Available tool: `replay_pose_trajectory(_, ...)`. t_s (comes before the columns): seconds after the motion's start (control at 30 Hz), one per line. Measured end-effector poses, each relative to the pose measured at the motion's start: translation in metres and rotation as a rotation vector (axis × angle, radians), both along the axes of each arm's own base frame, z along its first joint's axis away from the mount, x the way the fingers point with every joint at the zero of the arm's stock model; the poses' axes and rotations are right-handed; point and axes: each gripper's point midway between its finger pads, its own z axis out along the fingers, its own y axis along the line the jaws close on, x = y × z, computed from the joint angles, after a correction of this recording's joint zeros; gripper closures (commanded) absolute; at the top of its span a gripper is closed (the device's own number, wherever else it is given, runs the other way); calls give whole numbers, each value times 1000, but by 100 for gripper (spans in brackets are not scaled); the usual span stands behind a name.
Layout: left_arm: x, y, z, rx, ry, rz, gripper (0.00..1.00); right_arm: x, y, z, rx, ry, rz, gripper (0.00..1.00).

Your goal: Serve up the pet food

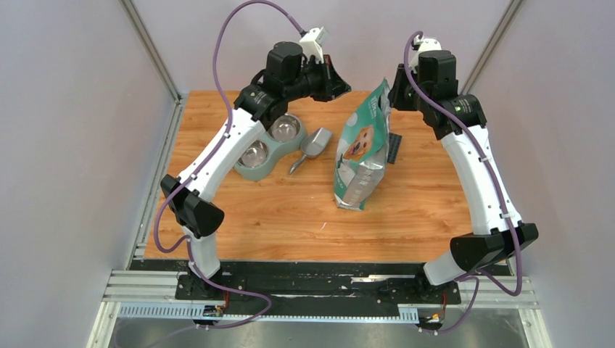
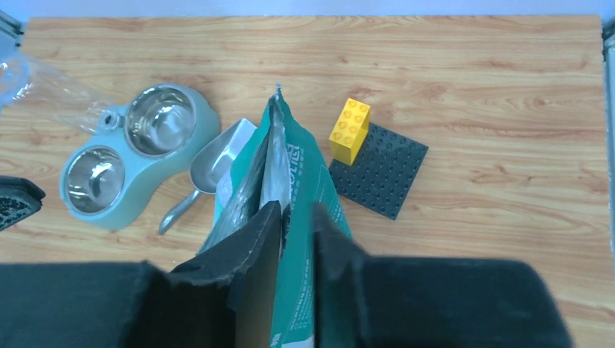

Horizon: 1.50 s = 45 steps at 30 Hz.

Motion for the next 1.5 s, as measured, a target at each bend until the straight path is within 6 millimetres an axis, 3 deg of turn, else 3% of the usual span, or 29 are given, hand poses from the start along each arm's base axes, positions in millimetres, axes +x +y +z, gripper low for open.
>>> replay_pose_trajectory(0.1,-2,0,8,-9,-28,-19,100,-2,6,5,28,-1,28,64)
replay_pose_trajectory(0.23,-10,-4,10,-15,-35,-73,83,-4,10,6,53,23,35,66)
replay_pose_trajectory(0.4,-16,-10,14,-20,-70,-122,61,-8,13,-14,71,111,22,68)
replay_pose_trajectory(0.6,-23,-18,9,-18,-82,-172,46,-17,19,-24,109,177,40,63)
replay_pose_trajectory(0.83,-27,-29,-2,-15,-60,-198,39,-29,35,-37,166,244,115,60)
replay_pose_trajectory(1.03,-14,-43,-29,10,8,-179,32,-32,39,-39,192,254,133,68)
replay_pose_trajectory(1.27,2,-54,-61,43,92,-140,37,-36,41,-40,210,249,154,71)
replay_pose_trajectory(1.37,2,-55,-62,41,110,-135,50,-37,44,-42,217,246,170,86)
replay_pose_trajectory(1.43,2,-57,-58,31,108,-136,54,-38,45,-44,214,245,184,90)
replay_pose_trajectory(1.5,2,-61,-56,22,108,-138,66,-38,46,-47,202,244,198,93)
